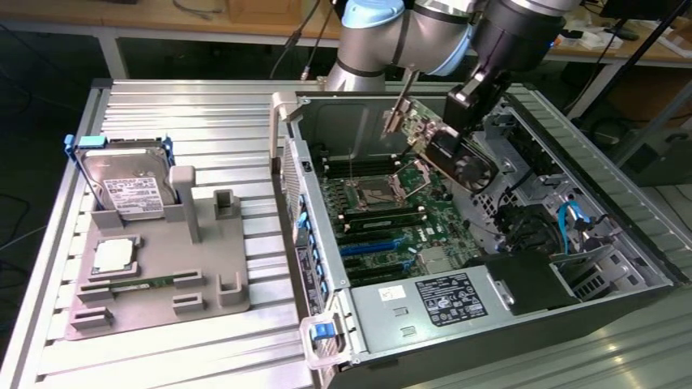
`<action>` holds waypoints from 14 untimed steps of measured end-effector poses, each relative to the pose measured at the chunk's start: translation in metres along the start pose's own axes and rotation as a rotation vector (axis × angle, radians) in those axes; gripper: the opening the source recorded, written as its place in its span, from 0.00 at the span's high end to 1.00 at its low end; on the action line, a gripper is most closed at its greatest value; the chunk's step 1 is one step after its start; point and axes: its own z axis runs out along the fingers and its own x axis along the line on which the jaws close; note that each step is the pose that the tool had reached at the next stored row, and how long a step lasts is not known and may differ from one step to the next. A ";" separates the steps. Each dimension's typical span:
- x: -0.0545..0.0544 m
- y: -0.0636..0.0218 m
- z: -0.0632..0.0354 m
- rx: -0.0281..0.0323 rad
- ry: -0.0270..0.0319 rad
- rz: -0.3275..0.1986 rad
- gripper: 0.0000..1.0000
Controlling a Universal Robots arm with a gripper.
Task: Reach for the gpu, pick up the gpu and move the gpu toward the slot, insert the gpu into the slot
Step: 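Insert the gpu into the slot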
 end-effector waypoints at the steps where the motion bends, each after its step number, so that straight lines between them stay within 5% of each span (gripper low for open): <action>1: 0.000 0.0000 0.0001 0.0008 0.0003 -0.019 0.73; 14: 0.000 -0.0001 0.0070 0.0126 0.0051 -0.291 0.73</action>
